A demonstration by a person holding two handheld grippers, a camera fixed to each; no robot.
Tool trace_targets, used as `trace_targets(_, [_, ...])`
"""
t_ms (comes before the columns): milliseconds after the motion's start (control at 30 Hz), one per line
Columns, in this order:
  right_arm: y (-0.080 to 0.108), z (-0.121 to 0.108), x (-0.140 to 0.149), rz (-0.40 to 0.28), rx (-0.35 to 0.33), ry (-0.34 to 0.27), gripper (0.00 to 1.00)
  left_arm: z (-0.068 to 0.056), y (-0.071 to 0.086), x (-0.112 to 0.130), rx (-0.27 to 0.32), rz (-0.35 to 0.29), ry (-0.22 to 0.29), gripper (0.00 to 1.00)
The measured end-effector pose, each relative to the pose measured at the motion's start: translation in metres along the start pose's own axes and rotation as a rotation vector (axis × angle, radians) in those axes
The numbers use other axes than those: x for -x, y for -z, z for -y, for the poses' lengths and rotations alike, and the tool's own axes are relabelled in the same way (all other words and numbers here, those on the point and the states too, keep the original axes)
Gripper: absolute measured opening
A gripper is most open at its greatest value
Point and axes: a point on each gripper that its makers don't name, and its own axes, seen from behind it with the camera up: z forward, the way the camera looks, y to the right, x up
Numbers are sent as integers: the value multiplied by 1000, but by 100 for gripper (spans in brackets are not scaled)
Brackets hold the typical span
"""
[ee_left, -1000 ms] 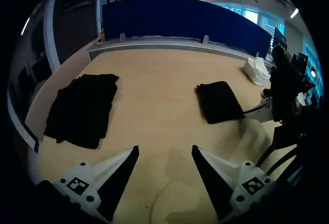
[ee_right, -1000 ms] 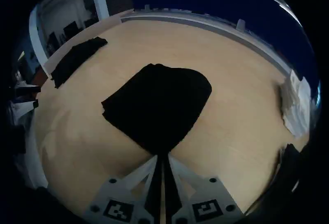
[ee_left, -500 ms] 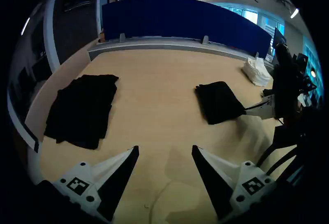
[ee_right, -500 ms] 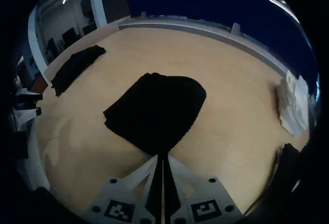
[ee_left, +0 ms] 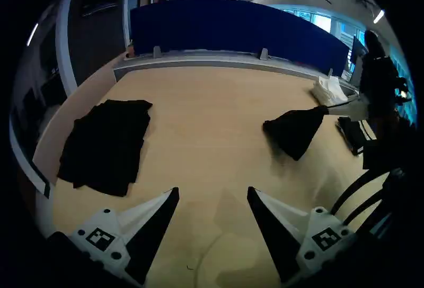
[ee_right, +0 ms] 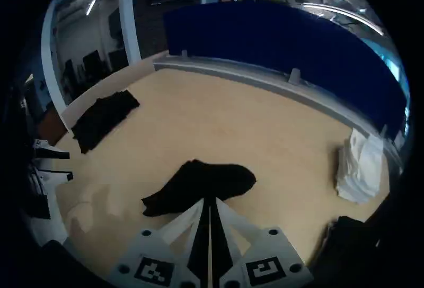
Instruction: Fold towel
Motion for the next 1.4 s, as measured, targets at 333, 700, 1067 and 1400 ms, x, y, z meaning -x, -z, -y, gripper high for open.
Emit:
trace_targets(333, [45,-19,-70,-116,27,13,1,-3,1,-12,10,-19,-8,96])
trace_targets(700, [73,-50,-82,-149,76,-1,1,-11,0,-16,23,-24,-17,96])
trace_targets(1067, [91,-80,-81,-160,112,-32,1,-17,5,-17,30,-27,-21,96])
trace_targets(1400, [113,-129,-79,-166,178,-59,1,-19,2,-17,33,-26,-24,96])
